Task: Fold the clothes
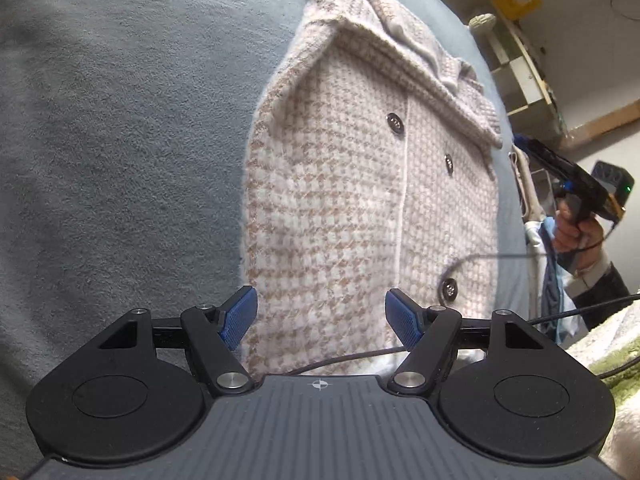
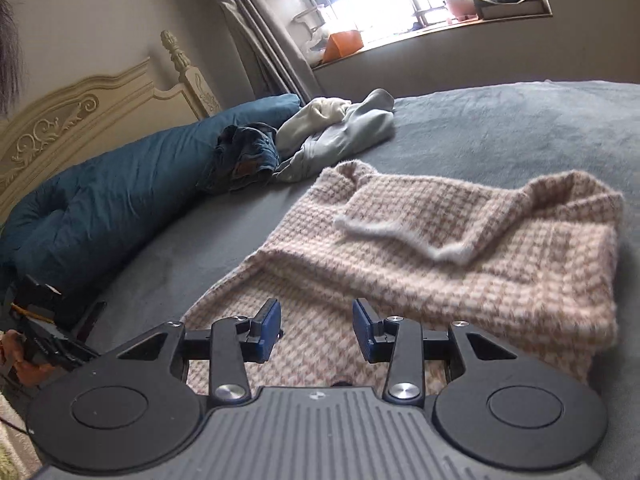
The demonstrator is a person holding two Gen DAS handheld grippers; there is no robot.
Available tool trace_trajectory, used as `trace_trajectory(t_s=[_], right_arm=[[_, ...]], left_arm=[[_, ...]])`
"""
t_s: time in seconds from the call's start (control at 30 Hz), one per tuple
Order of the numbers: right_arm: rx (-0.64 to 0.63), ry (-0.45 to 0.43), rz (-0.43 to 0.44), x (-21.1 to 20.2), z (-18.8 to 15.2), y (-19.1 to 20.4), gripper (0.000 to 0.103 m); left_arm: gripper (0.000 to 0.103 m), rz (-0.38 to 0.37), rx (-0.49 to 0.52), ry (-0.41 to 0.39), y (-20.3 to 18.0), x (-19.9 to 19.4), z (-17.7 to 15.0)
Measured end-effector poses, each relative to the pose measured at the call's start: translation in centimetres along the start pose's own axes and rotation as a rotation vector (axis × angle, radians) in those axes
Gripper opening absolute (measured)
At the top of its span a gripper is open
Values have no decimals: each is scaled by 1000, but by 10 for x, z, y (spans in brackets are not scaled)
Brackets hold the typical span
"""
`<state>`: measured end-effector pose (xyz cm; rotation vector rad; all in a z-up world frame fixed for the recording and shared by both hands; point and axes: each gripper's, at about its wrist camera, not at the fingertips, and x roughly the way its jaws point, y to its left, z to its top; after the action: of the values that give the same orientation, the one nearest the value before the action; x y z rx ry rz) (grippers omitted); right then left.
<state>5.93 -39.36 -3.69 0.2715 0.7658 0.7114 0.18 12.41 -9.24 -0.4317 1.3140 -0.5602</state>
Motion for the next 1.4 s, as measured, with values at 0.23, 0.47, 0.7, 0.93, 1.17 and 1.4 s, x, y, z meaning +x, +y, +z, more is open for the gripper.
trace_trajectory(t_s=[0.23,0.47,0.7,0.93,1.17,1.4], right_arm=[[227,1,-96,-92,-44,-31,43],[404,79,-146,-150,-103,-41,43],[544,105,-181,-123,-144,-54,43],[682,137,-110,-89,-168,-64,43],[804,183,-44,-73,-197,-64,44],[916,267,112,-56,-226,-54,44]], left_arm=[[71,5,-9,61,9,15,1],[71,0,18,95,11,27,4],[71,-47,22,83,5,31,8],[70,-69,-55,86,17,29,-15],[70,-92,-91,125,22,38,-31],[68,-131,-115,133,28,38,-27]])
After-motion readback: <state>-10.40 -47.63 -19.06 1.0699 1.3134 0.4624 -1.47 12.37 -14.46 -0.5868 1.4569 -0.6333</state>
